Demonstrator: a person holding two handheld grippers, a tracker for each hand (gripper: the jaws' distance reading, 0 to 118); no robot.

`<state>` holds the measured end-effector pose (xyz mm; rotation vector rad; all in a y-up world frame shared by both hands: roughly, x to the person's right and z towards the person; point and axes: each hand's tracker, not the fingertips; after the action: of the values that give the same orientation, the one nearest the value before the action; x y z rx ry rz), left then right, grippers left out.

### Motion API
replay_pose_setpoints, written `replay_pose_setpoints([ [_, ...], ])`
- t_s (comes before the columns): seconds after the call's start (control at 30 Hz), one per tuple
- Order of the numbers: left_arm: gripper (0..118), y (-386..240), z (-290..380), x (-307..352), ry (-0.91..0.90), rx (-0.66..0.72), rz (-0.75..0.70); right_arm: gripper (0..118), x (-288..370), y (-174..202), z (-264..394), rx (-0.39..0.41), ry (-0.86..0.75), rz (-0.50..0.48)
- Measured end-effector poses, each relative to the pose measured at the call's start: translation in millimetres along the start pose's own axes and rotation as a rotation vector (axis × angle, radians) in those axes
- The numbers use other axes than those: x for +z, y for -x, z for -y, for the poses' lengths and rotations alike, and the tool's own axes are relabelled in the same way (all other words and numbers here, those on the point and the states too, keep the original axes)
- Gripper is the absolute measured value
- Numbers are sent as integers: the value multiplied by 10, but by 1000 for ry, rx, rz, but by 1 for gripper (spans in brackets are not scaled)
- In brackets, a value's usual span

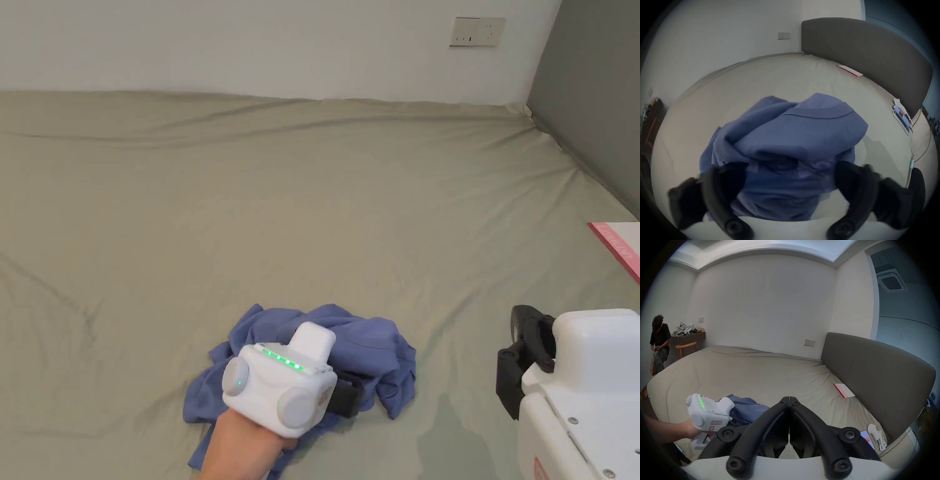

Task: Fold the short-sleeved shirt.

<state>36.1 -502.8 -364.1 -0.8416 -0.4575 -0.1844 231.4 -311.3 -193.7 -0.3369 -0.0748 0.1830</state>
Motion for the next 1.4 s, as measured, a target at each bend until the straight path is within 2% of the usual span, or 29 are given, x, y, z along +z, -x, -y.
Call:
replay_pose_setpoints([
  [0.17, 115, 201, -1, 766, -148, 133, -26, 1, 27, 82, -42, 23, -1, -11],
  [0.23, 115, 323, -52, 1254, -275, 170, -30, 1, 86, 134, -122, 32, -22, -21],
  [0.4, 113, 494, -174, 2495, -563, 167, -175, 1, 275, 314, -418, 53, -112, -48],
  [0.47, 106, 494, -185, 2914, -650, 159, -240, 1, 367, 403, -555, 55, -157, -68],
  [0.5, 98, 483, -177, 3087, -679, 153, -276, 1, 429, 460, -631, 57, -176, -75],
  [0.57, 64, 436, -148, 3322, -724, 141, -336, 1, 529, 561, -745, 64, -210, -89],
  [0.63, 15, 376, -101, 3520, -750, 125, -379, 1, 643, 684, -844, 79, -241, -90],
  [0.67, 4, 343, -76, 3583, -758, 121, -389, 1, 694, 738, -876, 86, -251, -90],
  [0.7, 1, 304, -46, 3632, -782, 115, -403, 1, 745, 791, -894, 92, -265, -92],
  [1.0, 0, 102, 90, 3790, -828, 89, -431, 1, 1012, 1071, -907, 134, -326, -113],
  [1.4, 0, 146, 76, 3680, -800, 93, -428, 1, 882, 996, -840, 122, -303, -128],
])
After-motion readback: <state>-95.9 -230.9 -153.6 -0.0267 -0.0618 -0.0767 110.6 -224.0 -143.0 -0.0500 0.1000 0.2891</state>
